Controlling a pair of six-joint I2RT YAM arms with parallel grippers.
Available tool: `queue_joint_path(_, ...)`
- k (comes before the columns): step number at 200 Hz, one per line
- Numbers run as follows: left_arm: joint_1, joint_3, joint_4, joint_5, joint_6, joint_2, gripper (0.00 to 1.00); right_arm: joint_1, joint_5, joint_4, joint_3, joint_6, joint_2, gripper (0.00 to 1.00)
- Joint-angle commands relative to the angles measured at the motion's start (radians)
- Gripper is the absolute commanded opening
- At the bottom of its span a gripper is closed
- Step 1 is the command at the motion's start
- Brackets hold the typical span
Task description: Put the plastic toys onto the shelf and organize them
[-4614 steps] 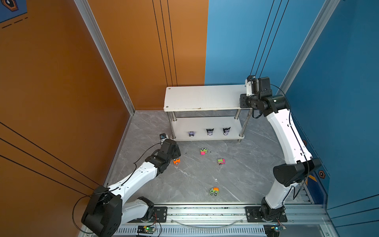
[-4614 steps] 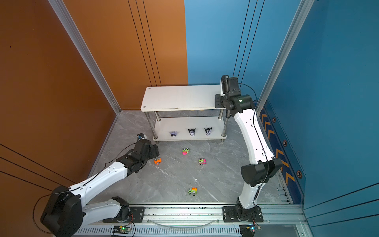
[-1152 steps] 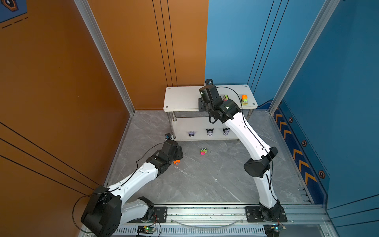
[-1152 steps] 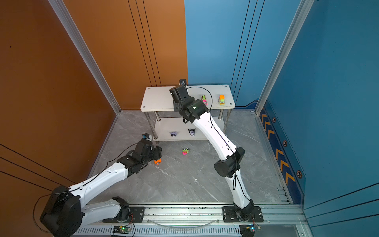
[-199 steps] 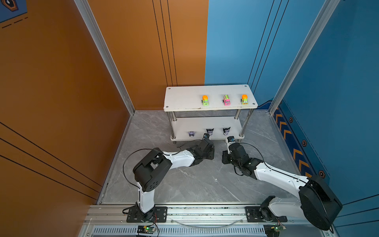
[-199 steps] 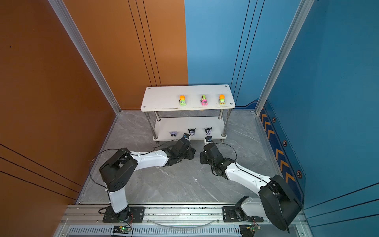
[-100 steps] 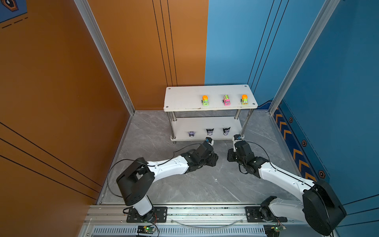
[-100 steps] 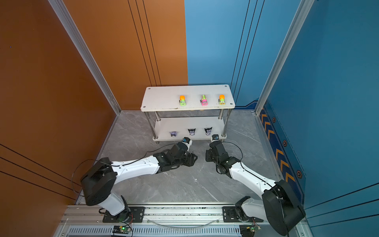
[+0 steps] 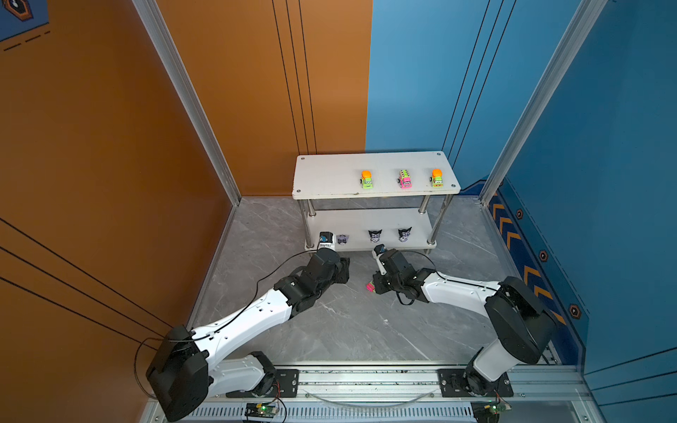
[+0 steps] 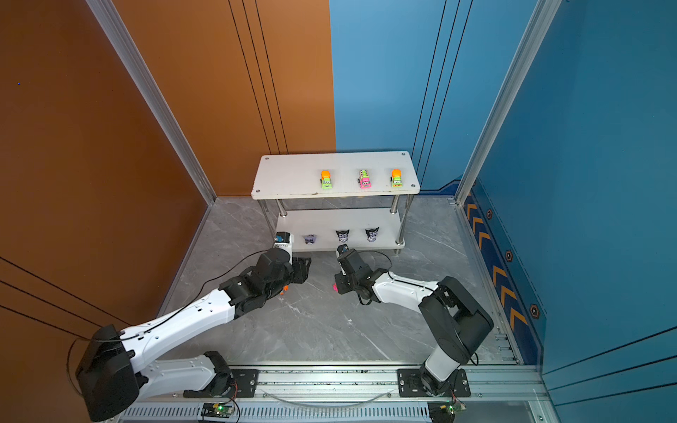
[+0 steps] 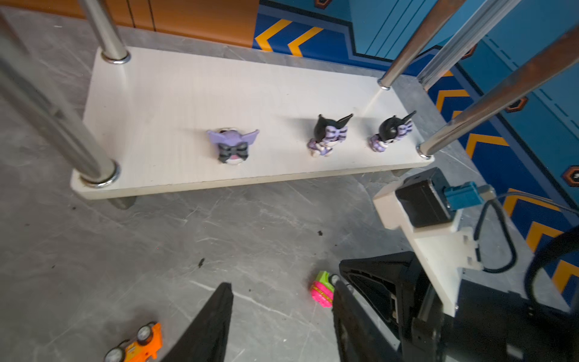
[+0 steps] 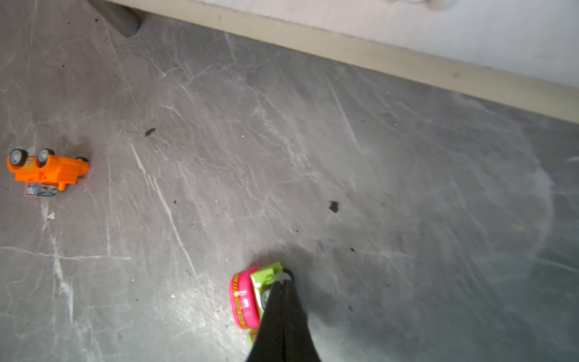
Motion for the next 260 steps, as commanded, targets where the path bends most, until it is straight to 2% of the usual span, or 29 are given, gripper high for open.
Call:
queue_joint_path(1, 0.027, -0.029, -0.037, -0.026, -0.008, -0.02, 0.53, -0.01, -0.04, -0.01, 0.033, -0.007, 0.028, 0.0)
queue_joint_path(59, 0.079, -0.041, -0.02, 0.023, -0.016, 0.021, 0.54, -0.009, -0.084, -0.042, 0.025, -0.009, 0.004, 0.0)
queue_joint_path(133, 0.096, -0.035, -0.001, 0.052, -0.024, 0.069, 0.54, -0.018, -0.111, -0.084, 0.016, -0.005, -0.073, 0.0)
queue_joint_path(213, 0.104, -0.033, -0.007, 0.059, -0.042, 0.09, 0.54, -0.02, -0.12, -0.064, -0.016, 0.02, -0.015, 0.0)
queue_joint_path(218, 0.103, -0.033, -0.007, 0.062, -0.043, 0.091, 0.54, -0.051, -0.123, -0.06, -0.016, 0.021, -0.009, 0.0)
queue_joint_path(260, 0.104, -0.035, -0.009, 0.062, -0.046, 0.092, 0.54, -0.065, -0.129, -0.041, -0.019, 0.035, 0.025, 0.0)
